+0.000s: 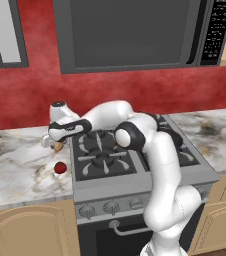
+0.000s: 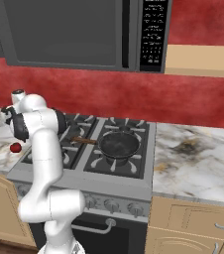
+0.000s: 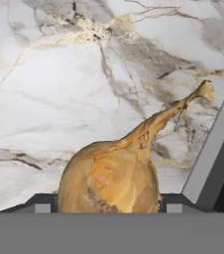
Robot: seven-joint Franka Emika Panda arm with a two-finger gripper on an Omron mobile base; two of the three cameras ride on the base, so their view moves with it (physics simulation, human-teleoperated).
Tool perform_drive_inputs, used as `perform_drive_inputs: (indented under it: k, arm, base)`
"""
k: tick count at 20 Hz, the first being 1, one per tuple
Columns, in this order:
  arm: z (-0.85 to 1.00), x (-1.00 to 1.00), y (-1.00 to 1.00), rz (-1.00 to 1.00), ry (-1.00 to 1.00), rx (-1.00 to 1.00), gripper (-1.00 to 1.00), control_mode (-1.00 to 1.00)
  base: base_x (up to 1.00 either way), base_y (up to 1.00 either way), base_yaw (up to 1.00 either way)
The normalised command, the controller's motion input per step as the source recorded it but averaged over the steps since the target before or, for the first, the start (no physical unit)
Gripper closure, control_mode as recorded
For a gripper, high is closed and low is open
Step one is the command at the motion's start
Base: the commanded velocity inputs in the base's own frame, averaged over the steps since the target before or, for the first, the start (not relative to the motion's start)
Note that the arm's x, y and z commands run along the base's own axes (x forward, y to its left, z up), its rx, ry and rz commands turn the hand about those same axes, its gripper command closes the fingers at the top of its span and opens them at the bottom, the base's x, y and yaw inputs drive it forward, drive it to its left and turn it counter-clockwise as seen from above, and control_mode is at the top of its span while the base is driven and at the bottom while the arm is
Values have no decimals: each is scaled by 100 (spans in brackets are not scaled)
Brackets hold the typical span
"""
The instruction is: Place the pan on the front right burner on the stove. Then place the tomato and the onion in the pan and turn on the front right burner.
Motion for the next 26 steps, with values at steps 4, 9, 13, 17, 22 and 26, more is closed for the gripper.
perform_drive_inputs:
  k: [4,9,13,17,22,26]
  arm:
    - [41,0,-17,0,0,0,100,-100]
    - [14,0,-49,-2,0,0,100,-100]
    - [13,0,-71,-2,0,0,100,-100]
    - [7,-8,-70,-4,0,0,100,-100]
    - [3,-11,-61,-3,0,0,100,-100]
    - [0,-8,-65,-4,0,0,100,-100]
  base:
    - [0,0,0]
    - [0,0,0]
    - [0,0,0]
    - [0,0,0]
    - [0,0,0]
    - [0,0,0]
